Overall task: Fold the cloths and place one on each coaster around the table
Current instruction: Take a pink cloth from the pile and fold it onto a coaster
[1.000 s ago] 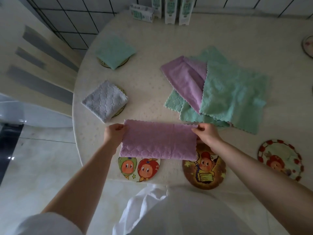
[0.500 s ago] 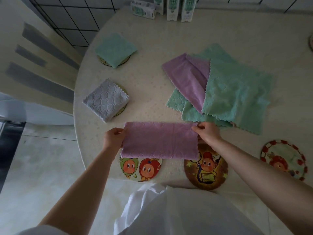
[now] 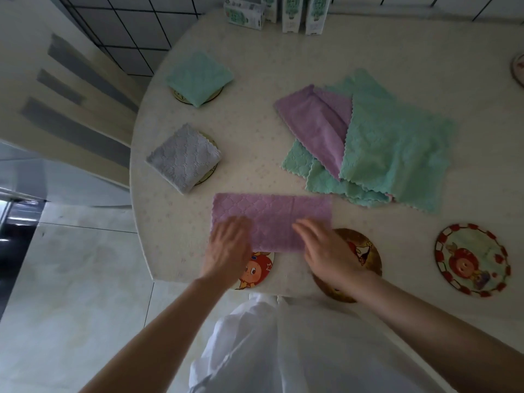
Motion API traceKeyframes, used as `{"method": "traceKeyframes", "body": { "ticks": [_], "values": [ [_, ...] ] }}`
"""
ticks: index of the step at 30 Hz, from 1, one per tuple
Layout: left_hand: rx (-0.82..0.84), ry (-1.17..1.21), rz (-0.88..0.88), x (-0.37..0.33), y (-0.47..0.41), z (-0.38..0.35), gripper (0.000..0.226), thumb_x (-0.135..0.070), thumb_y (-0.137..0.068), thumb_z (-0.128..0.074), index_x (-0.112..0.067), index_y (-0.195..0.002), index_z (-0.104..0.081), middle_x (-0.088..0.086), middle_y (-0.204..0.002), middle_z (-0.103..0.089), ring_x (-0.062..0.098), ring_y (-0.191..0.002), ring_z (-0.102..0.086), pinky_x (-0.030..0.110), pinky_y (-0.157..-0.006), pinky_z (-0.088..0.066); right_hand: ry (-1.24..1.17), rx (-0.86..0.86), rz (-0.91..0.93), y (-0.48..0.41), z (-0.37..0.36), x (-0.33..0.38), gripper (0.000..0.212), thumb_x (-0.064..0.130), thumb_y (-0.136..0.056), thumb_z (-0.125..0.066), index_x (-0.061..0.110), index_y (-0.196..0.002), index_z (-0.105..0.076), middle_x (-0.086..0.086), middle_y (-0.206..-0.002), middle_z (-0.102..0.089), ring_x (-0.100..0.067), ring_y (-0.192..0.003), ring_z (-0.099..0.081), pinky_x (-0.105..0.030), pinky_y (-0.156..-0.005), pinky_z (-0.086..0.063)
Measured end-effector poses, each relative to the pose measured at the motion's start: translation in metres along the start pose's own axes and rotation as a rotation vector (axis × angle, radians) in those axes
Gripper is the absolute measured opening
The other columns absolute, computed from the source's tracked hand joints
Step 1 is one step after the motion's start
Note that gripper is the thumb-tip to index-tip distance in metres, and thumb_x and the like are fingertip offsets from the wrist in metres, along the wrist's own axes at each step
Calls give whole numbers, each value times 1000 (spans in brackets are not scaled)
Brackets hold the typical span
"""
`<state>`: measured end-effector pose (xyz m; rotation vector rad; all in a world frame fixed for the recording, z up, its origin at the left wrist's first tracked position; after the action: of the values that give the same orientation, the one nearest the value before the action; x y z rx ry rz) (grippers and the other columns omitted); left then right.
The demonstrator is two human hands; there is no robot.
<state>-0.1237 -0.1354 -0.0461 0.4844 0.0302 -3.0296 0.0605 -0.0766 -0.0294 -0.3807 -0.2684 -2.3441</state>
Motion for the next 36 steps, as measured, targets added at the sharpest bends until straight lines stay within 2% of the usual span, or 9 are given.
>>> {"method": "traceKeyframes", "body": {
  "ticks": [2, 4, 8, 12, 21, 24, 28, 33, 36],
  "values": [
    [153, -17, -154, -21, 14, -27, 53, -32, -90, -52, -19, -140, -43, 3, -149, -38, 24, -140, -29, 44, -116, -21, 67, 70, 114, 6, -25, 20, 67, -9, -77, -56, 8, -140, -39, -9, -143, -43, -26, -135, -37, -35, -109, -28],
    [263, -50, -150, -24, 28, -45, 55, -41, -96, -37, -24, -148, -27, -2, -157, -19, 21, -146, -12, 43, -118, -11, 142, 120, 143, 12, -40, 26, 71, -8, -73, -59, 6, -140, -40, -10, -145, -41, -29, -136, -36, -38, -106, -33],
    [293, -124, -119, -14, 51, -51, 55, -42, -96, -31, -24, -148, -29, -1, -157, -21, 23, -145, -16, 48, -115, -21, 244, 204, 66, 27, -48, 6, 87, -8, -58, -75, 5, -138, -42, -12, -144, -41, -35, -133, -38, -46, -99, -44],
    [277, -65, -38, 5, 70, -46, 57, -42, -95, -34, -23, -149, -27, -3, -157, -21, 20, -145, -18, 45, -116, -24, 331, 179, 55, 50, -39, -15, 72, -5, -66, -71, 3, -133, -48, -14, -128, -53, -35, -117, -51, -45, -89, -51],
    [250, -64, 206, 27, 84, -33, 61, -40, -95, -41, -18, -149, -24, 0, -155, -23, 20, -143, -20, 45, -116, -21, 404, 236, 22, 39, -28, -13, 62, -8, -58, -70, 6, -116, -55, -13, -108, -54, -30, -93, -51, -37, -69, -51],
    [244, -60, 212, 28, 85, -33, 66, -36, -92, -51, -18, -149, -24, 0, -155, -23, 20, -144, -20, 44, -116, -20, 415, 300, -33, 31, -28, -10, 65, -5, -56, -75, 9, -115, -53, -14, -109, -51, -31, -93, -49, -39, -70, -50],
    [271, -87, 213, 24, 83, -32, 62, -41, -96, -29, -19, -151, -9, -2, -158, -6, 19, -147, -4, 41, -119, -5, 404, 318, -50, 23, -21, -2, 60, -3, -67, -67, 12, -120, -45, -12, -118, -46, -32, -105, -46, -41, -83, -44],
    [349, -99, 440, 25, 79, -29, 69, -48, -98, -22, -20, -150, 13, 0, -159, 14, 33, -145, 12, 47, -118, 2, 395, 208, -40, 20, -4, 4, 37, -3, -67, -67, 12, -100, -59, -5, -97, -58, -27, -89, -53, -41, -77, -44],
    [342, -114, 398, 4, 68, -26, 75, -51, -96, -32, -18, -151, 6, 2, -160, 9, 33, -145, 13, 46, -116, 9, 286, 53, 10, 33, 5, 15, 26, 0, -72, -59, 14, -93, -62, -2, -88, -62, -25, -82, -55, -38, -73, -47]
  ]
}}
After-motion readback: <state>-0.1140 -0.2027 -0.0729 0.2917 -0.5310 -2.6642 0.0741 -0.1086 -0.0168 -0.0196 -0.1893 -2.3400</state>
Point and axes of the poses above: each hand's wrist, its own y-axis away from the middle knuckle, its own z-axis out of the back of the hand, x = y × z, the point moved 7 cm from there along -y, towards the middle knuckle
